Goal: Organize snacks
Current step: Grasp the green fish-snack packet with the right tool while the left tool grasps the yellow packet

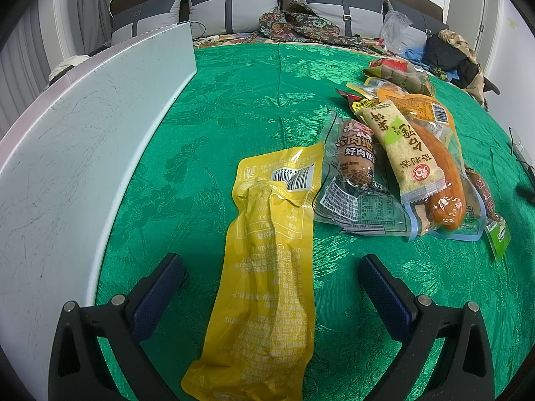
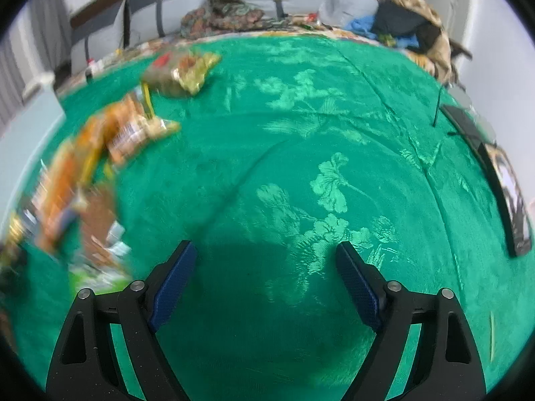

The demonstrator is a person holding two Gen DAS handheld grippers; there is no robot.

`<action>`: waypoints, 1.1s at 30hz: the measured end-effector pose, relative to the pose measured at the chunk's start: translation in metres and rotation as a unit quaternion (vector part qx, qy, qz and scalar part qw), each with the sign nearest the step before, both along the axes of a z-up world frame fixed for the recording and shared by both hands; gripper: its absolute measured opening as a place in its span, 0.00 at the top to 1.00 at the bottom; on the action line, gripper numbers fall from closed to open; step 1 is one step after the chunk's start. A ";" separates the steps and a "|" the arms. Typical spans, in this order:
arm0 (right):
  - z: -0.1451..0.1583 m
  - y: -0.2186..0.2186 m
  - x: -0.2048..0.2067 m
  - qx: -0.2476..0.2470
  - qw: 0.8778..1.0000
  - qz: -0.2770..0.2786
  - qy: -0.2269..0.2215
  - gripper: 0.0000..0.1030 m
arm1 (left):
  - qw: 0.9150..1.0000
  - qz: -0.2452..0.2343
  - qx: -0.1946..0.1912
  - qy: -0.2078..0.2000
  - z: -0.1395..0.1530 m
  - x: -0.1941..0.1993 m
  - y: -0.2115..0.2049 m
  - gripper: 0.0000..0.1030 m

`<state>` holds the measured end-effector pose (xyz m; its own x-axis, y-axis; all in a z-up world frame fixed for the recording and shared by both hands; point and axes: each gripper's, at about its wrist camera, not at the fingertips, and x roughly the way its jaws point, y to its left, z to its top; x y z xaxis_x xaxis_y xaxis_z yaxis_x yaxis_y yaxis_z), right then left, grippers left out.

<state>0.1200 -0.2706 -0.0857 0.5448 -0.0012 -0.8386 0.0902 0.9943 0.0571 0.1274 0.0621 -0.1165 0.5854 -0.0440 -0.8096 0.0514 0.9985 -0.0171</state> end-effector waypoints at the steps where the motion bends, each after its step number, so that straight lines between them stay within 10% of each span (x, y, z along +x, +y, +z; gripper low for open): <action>1: 0.014 0.003 -0.004 0.035 0.999 0.005 -0.025 0.14 | 1.000 0.000 0.000 0.000 0.000 0.000 0.000 0.00; 6: 0.021 0.065 0.015 0.040 0.992 0.116 0.014 0.16 | 1.000 0.000 0.000 0.000 0.000 0.001 0.000 0.00; 18: -0.016 0.141 0.032 -0.040 0.978 0.192 0.072 0.16 | 1.000 0.000 -0.001 0.000 -0.001 0.001 0.000 0.00; 22: -0.007 0.133 0.030 -0.035 0.979 0.186 0.072 0.51 | 1.000 0.000 0.000 0.000 -0.001 0.000 0.000 0.00; 33: 0.007 0.037 0.029 0.172 0.973 0.081 0.132 0.63 | 0.998 -0.024 -0.019 0.059 0.007 0.003 0.009 0.02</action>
